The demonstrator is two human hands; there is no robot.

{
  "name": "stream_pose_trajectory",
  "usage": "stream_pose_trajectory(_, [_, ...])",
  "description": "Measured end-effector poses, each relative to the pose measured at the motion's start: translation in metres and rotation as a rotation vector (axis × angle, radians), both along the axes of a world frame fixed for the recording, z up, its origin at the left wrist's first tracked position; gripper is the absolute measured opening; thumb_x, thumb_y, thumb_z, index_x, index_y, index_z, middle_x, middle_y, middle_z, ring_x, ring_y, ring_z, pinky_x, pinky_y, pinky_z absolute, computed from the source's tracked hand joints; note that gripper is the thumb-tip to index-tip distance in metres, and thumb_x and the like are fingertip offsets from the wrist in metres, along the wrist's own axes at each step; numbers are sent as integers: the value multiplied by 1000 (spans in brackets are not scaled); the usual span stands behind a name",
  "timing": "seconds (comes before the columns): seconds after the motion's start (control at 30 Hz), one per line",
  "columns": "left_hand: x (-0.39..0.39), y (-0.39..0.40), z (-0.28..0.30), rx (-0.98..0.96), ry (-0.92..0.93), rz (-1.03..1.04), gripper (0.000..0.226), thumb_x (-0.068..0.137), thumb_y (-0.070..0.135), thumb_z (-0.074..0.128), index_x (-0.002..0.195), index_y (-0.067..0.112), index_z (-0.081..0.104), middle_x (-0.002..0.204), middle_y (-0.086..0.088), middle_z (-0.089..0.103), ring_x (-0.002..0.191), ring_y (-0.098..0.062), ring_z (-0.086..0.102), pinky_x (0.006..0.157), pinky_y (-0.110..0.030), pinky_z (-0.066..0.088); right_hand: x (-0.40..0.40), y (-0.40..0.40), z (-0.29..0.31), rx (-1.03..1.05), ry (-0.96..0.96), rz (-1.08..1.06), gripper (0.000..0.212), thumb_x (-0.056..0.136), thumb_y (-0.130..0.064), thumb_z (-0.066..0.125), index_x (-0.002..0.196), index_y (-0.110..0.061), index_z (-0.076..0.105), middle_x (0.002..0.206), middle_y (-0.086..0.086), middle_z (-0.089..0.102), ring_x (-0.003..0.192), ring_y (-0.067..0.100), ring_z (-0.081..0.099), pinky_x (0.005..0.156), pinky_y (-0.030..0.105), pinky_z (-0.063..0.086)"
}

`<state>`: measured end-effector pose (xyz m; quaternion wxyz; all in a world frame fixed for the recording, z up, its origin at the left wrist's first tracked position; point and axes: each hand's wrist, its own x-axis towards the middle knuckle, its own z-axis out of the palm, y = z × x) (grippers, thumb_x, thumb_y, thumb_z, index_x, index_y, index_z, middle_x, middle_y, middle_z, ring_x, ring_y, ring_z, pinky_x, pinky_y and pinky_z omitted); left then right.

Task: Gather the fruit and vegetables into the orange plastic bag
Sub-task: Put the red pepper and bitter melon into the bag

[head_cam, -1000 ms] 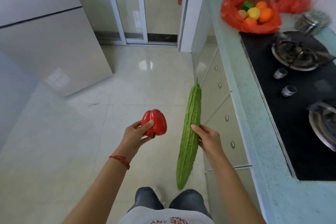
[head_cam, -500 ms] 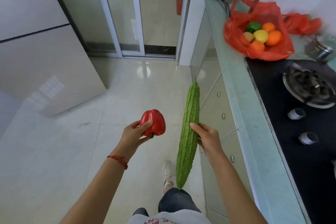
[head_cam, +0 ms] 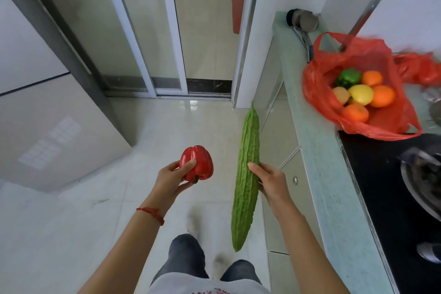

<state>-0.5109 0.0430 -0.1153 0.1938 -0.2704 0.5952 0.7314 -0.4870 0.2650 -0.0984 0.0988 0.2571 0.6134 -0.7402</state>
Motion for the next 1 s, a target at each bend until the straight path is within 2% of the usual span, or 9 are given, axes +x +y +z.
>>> stream_pose_trajectory(0.17, [-90, -2, -10, 26, 15, -72, 52, 77, 24, 69, 120, -1, 52, 115, -18, 59, 97, -26, 62, 69, -29, 59, -73, -4, -6, 18, -5, -83, 6, 81, -13, 66, 83, -13, 71, 74, 5, 70, 62, 12, 68, 54, 20, 54])
stream_pose_trajectory(0.23, [-128, -4, -11, 38, 22, -110, 52, 77, 23, 69, 120, -1, 52, 116, -18, 59, 97, -26, 62, 67, -27, 59, -105, -9, -8, 15, -8, -135, 5, 80, -12, 66, 79, -15, 71, 72, 5, 70, 60, 12, 67, 53, 19, 53])
stream_pose_trajectory(0.43, [-232, -11, -5, 23, 35, -208, 55, 77, 22, 70, 124, 0, 50, 117, -18, 59, 96, -26, 62, 71, -31, 58, -184, -23, -6, 10, -33, -229, 6, 80, -13, 67, 82, -10, 71, 77, 10, 69, 67, 20, 66, 60, 25, 56])
stream_pose_trajectory(0.53, [-271, -8, -3, 12, 39, -268, 55, 78, 22, 69, 125, 0, 49, 118, -18, 58, 99, -27, 61, 74, -32, 58, -210, -25, -5, 22, -29, -283, 4, 80, -11, 66, 80, -10, 71, 75, 8, 69, 65, 17, 65, 57, 22, 56])
stream_pose_trajectory(0.67, [-306, 8, -2, 21, 30, -344, 57, 78, 21, 68, 127, 0, 46, 117, -15, 57, 101, -26, 60, 77, -34, 56, -233, -18, -2, 5, -19, -372, 11, 80, -9, 66, 90, -6, 70, 74, 6, 70, 62, 14, 67, 54, 21, 55])
stream_pose_trajectory(0.77, [-322, 26, 0, 19, 31, -415, 57, 79, 21, 67, 128, 1, 45, 116, -15, 56, 101, -27, 59, 77, -34, 54, -243, -8, 1, 6, -7, -439, 6, 80, -8, 66, 82, -11, 71, 72, 5, 70, 62, 15, 66, 55, 21, 56])
stream_pose_trajectory(0.9, [-340, 59, 5, 7, 47, -490, 61, 79, 21, 66, 131, 1, 42, 124, -16, 51, 106, -30, 55, 79, -36, 52, -250, 16, 5, 42, 17, -503, 10, 81, -10, 66, 89, -7, 70, 76, 7, 70, 69, 20, 66, 67, 28, 59])
stream_pose_trajectory(1.0, [-348, 91, 11, 22, 60, -564, 61, 79, 21, 66, 131, 1, 41, 126, -17, 50, 108, -31, 54, 79, -36, 52, -247, 40, 10, 71, 43, -569, 7, 81, -13, 66, 84, -16, 71, 77, 2, 72, 71, 18, 68, 73, 30, 58])
